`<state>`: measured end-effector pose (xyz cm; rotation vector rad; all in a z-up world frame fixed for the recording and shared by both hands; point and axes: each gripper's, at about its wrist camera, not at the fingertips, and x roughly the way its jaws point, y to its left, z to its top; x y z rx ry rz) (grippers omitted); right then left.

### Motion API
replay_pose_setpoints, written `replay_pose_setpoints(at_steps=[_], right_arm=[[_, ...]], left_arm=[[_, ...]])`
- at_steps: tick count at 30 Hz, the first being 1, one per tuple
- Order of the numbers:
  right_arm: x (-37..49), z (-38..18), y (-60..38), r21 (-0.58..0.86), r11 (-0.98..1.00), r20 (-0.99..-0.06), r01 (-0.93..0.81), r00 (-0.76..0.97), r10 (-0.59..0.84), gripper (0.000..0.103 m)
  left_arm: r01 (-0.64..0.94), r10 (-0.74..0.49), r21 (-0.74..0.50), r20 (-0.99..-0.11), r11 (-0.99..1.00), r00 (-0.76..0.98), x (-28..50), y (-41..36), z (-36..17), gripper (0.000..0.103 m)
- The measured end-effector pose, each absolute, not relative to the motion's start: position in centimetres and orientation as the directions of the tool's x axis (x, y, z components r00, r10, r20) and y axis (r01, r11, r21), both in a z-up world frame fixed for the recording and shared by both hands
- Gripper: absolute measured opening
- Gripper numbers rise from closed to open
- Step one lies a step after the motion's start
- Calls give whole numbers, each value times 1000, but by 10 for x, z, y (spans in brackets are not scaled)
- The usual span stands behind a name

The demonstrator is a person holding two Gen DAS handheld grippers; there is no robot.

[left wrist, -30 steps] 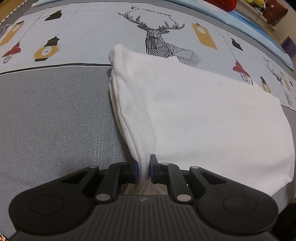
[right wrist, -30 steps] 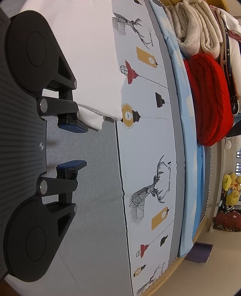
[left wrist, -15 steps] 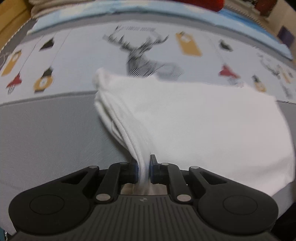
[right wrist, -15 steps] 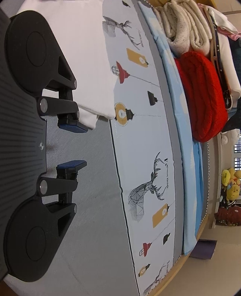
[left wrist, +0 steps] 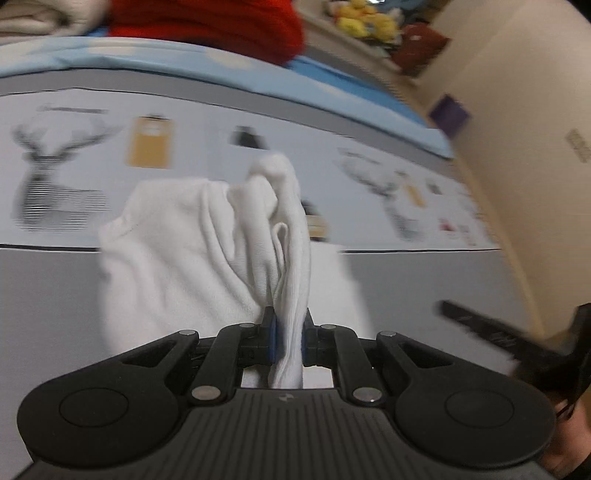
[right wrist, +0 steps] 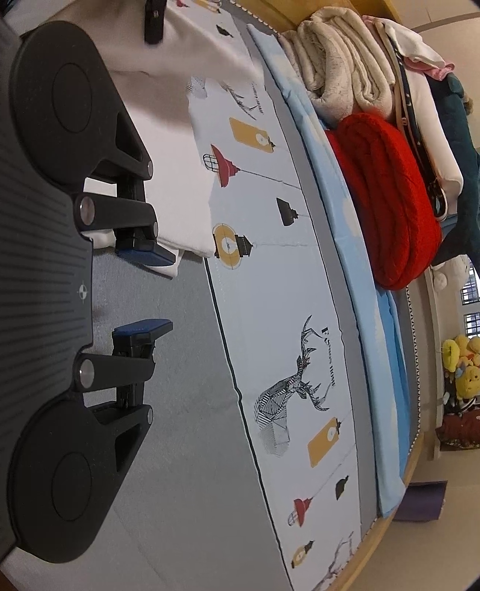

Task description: Fold small clothes

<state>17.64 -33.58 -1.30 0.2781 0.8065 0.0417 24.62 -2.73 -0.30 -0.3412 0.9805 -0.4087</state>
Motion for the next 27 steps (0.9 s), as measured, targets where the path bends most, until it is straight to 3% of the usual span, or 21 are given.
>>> replay_pose_setpoints(at_steps=[2, 4, 7, 14, 18, 25, 26, 27], right_arm=[[177, -12, -335, 279, 958, -703, 73, 695, 152, 33], [178, -12, -333, 304, 950, -697, 74, 697, 168, 33], [180, -12, -328, 331, 942, -691, 63, 696, 196, 33], [191, -24, -311, 456, 889, -702, 47, 632, 327, 37], [201, -35, -290, 480, 876, -730, 51, 577, 367, 47], [221, -53, -259, 421, 902, -782, 92, 541, 310, 47], [224, -55, -256, 409, 908, -788, 96, 539, 298, 44], [226, -58, -253, 395, 913, -796, 102, 534, 284, 28]], left_arm=[[198, -534, -507, -696, 839, 480, 247, -57, -6, 14], [237, -606, -564, -668, 791, 432, 247, -78, -9, 27], [278, -640, -584, -621, 763, 452, 244, -78, -1, 36], [158, -526, -517, -715, 841, 461, 247, -10, -11, 36], [214, -499, -450, -777, 867, 383, 233, 13, -31, 36], [296, -503, -420, -802, 858, 322, 207, 35, -62, 36], [292, -515, -435, -799, 852, 311, 207, 38, -65, 37], [288, -522, -445, -796, 848, 307, 207, 39, -67, 40]])
